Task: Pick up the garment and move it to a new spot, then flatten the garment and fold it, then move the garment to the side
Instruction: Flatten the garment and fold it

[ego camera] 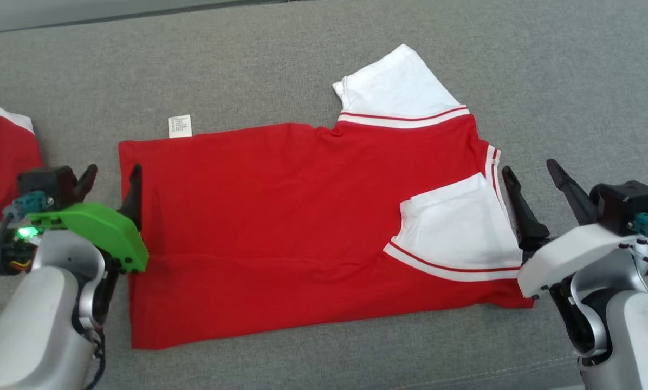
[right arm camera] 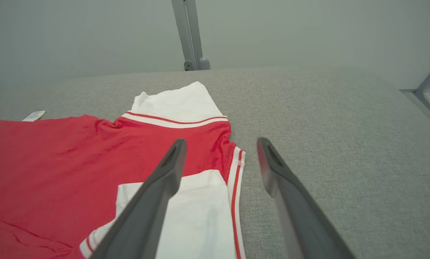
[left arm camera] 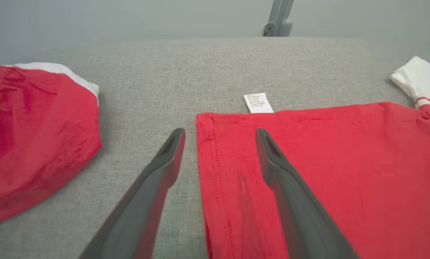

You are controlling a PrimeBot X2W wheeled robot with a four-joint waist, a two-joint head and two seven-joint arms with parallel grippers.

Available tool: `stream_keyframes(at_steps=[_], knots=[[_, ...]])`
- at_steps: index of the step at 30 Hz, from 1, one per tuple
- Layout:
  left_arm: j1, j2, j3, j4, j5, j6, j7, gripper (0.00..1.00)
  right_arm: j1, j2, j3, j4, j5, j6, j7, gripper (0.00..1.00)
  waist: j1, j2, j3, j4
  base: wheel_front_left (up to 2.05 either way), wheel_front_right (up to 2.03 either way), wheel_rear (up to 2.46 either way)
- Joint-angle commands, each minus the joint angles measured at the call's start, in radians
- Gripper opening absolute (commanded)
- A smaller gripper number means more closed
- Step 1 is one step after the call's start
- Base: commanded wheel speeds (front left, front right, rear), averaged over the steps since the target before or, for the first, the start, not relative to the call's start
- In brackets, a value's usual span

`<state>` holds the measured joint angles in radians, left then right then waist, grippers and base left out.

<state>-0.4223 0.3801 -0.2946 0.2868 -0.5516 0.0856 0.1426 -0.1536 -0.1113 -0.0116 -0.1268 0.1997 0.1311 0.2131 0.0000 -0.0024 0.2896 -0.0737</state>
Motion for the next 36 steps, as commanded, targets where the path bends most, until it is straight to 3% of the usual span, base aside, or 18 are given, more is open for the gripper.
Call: stream_keyframes(at_steps=[1,10,17,23,25,26,31,32,36], knots=[[-0.059,0.026,-0.001,0.039,0.015,-0.009,0.018,1.00,-0.035,-0.017,0.021,0.005,0.013,-0.001,0.002,1.00,0.0000,0.0024,0.066,-0.028,0.00,0.00,0.00],[-0.243,0.055,-0.034,0.224,0.050,-0.047,0.067,1.00,-0.137,-0.066,0.094,0.048,0.037,-0.001,-0.013,1.00,0.0000,0.0024,0.149,-0.048,0.00,0.00,0.00],[-0.297,0.053,-0.059,0.309,0.075,-0.047,0.069,1.00,-0.170,-0.085,0.112,0.071,0.049,-0.001,-0.021,1.00,0.0000,0.0024,0.162,-0.050,0.00,0.00,0.00],[-0.326,0.043,-0.087,0.361,0.082,-0.073,0.093,1.00,-0.211,-0.128,0.129,0.070,0.056,-0.001,0.002,1.00,0.0000,0.0024,0.167,-0.048,0.00,0.00,0.00],[-0.331,0.037,-0.095,0.368,0.072,-0.086,0.106,0.69,-0.229,-0.142,0.134,0.066,0.054,-0.001,0.010,1.00,0.0000,0.0024,0.168,-0.046,0.00,0.00,0.00],[-0.333,0.034,-0.097,0.369,0.069,-0.089,0.111,0.49,-0.238,-0.146,0.137,0.065,0.052,-0.001,0.015,1.00,0.0000,0.0024,0.167,-0.044,0.00,0.00,0.00],[-0.329,0.033,-0.122,0.364,0.069,-0.108,0.143,0.07,-0.278,-0.170,0.152,0.056,0.048,-0.001,0.044,1.00,0.0000,0.0024,0.159,-0.030,0.00,0.00,0.00],[-0.326,0.031,-0.126,0.360,0.068,-0.111,0.148,0.00,-0.286,-0.174,0.156,0.054,0.047,-0.001,0.051,1.00,0.0000,0.0024,0.156,-0.026,0.00,0.00,0.00],[-0.319,0.026,-0.136,0.324,0.068,-0.118,0.138,0.00,-0.323,-0.189,0.176,0.057,0.051,-0.001,0.078,1.00,0.0000,0.0024,0.148,-0.010,0.00,0.00,0.00]])
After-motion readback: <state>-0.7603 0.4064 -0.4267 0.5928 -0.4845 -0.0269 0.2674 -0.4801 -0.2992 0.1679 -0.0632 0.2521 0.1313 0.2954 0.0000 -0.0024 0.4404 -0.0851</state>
